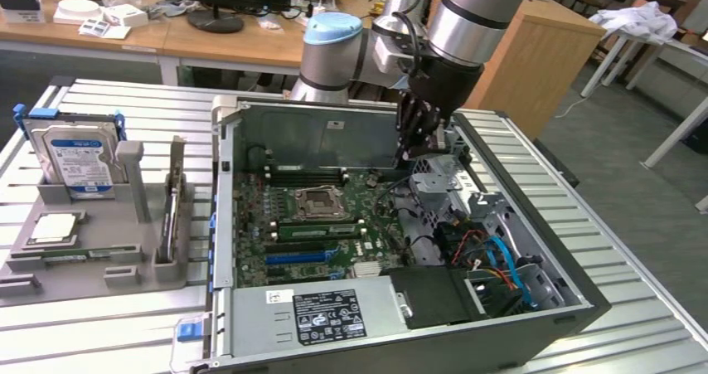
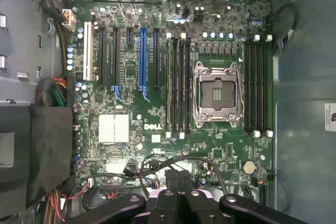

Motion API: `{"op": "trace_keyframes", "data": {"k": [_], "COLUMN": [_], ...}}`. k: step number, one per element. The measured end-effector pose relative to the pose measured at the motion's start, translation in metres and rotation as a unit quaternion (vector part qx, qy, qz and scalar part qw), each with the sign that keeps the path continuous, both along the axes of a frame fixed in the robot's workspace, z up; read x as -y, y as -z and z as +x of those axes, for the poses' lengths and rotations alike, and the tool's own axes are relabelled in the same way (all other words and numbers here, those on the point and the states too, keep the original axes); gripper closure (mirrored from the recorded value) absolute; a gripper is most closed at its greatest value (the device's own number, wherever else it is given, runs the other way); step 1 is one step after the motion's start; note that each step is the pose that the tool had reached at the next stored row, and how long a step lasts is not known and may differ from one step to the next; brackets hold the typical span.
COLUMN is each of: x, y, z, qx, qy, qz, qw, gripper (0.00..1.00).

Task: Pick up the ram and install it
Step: 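Press down the ram until it locks into place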

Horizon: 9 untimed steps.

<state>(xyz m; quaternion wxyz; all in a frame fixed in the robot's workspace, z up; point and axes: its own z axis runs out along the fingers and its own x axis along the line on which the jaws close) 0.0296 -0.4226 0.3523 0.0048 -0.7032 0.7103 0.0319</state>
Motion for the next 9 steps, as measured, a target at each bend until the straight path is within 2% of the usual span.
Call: {"op": "trace_keyframes", "data": {"k": [9], "x": [0.0000], "y": [0.0000], "z": [0.0000], "qx": [-0.0001], "qy": [0.000], "qz": [0.0000], "qw": [1.0000], "gripper": [0.89]}}
